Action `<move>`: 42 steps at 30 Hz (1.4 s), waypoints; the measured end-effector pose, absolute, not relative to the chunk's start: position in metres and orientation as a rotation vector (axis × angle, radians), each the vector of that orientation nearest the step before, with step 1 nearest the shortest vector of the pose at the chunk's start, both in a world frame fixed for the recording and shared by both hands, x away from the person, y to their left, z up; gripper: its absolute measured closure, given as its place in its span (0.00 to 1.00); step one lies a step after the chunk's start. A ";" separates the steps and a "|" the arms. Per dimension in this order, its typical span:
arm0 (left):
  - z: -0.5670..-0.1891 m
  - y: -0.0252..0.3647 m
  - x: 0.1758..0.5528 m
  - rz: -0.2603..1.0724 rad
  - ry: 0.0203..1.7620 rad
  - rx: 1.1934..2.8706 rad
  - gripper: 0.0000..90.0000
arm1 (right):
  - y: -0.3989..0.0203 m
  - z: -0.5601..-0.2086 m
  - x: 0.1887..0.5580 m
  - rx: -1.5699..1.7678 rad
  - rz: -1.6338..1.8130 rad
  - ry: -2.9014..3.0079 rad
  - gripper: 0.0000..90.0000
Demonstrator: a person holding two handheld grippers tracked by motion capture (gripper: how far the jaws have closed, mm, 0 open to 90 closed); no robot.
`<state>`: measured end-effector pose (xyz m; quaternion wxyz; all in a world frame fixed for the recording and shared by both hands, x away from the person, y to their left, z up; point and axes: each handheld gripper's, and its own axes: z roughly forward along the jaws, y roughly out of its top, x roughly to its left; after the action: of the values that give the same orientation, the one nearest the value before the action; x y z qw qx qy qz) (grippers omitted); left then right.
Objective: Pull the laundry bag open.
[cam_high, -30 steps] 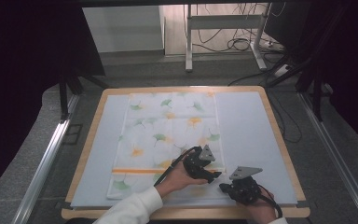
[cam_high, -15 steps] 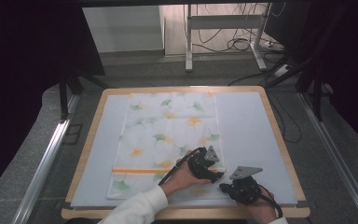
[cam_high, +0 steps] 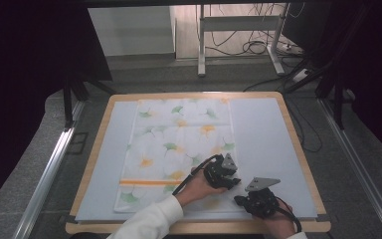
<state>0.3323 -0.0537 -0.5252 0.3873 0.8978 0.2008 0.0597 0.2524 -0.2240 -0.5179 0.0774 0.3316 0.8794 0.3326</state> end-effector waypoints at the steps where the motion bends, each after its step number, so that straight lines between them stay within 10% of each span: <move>1: -0.525 -0.054 0.332 0.147 0.507 2.288 0.74 | -0.224 -0.518 0.252 0.993 0.996 2.635 0.99; 19: -0.524 -0.053 0.331 0.122 0.531 2.305 0.91 | -0.224 -0.518 0.252 0.993 0.996 2.636 0.98; 42: -0.522 -0.051 0.332 0.086 0.557 2.322 0.79 | -0.224 -0.518 0.253 0.987 0.995 2.637 0.98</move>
<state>0.3321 -0.0508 -0.5221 0.3674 0.9038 0.2170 0.0334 0.2527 -0.2241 -0.5181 0.0778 0.3295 0.8804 0.3321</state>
